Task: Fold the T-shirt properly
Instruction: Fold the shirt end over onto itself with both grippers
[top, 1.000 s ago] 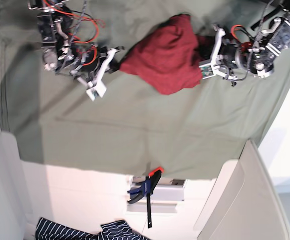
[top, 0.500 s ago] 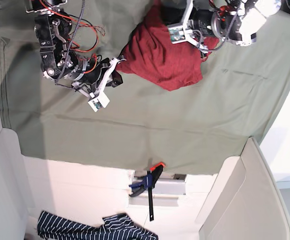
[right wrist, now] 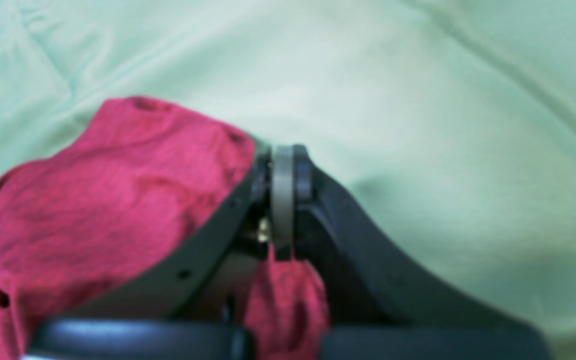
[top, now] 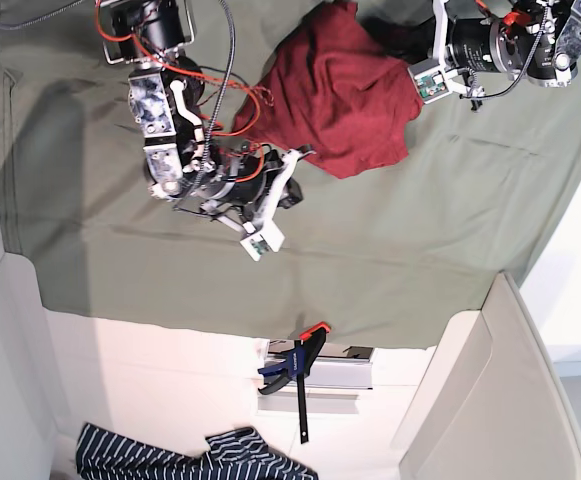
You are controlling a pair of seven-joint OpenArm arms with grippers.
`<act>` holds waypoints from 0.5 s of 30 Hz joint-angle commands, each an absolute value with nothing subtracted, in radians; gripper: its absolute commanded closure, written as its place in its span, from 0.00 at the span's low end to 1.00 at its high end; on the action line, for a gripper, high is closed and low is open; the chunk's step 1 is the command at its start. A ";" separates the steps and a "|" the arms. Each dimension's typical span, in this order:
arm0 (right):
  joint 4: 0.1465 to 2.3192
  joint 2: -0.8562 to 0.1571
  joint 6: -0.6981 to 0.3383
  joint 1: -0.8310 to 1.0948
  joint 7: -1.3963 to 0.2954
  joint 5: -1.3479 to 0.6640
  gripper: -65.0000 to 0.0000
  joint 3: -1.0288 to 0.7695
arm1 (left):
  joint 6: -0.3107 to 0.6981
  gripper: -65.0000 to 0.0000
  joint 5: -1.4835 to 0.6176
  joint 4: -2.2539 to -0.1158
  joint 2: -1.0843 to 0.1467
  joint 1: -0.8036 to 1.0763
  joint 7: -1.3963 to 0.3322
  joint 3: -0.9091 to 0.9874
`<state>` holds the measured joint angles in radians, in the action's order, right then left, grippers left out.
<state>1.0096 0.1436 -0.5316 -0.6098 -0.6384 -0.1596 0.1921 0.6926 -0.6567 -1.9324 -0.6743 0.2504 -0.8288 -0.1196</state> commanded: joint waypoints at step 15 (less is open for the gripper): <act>0.807 0.150 -0.531 -0.633 -0.498 -0.026 1.00 0.235 | 0.698 1.00 -0.424 -1.804 -0.645 0.313 -0.637 -0.112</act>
<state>0.7979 0.1345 -0.5274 -0.6022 -0.5053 -0.0174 0.2333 0.6922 -0.4103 -1.7908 -0.6357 0.3210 -0.6586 -0.1188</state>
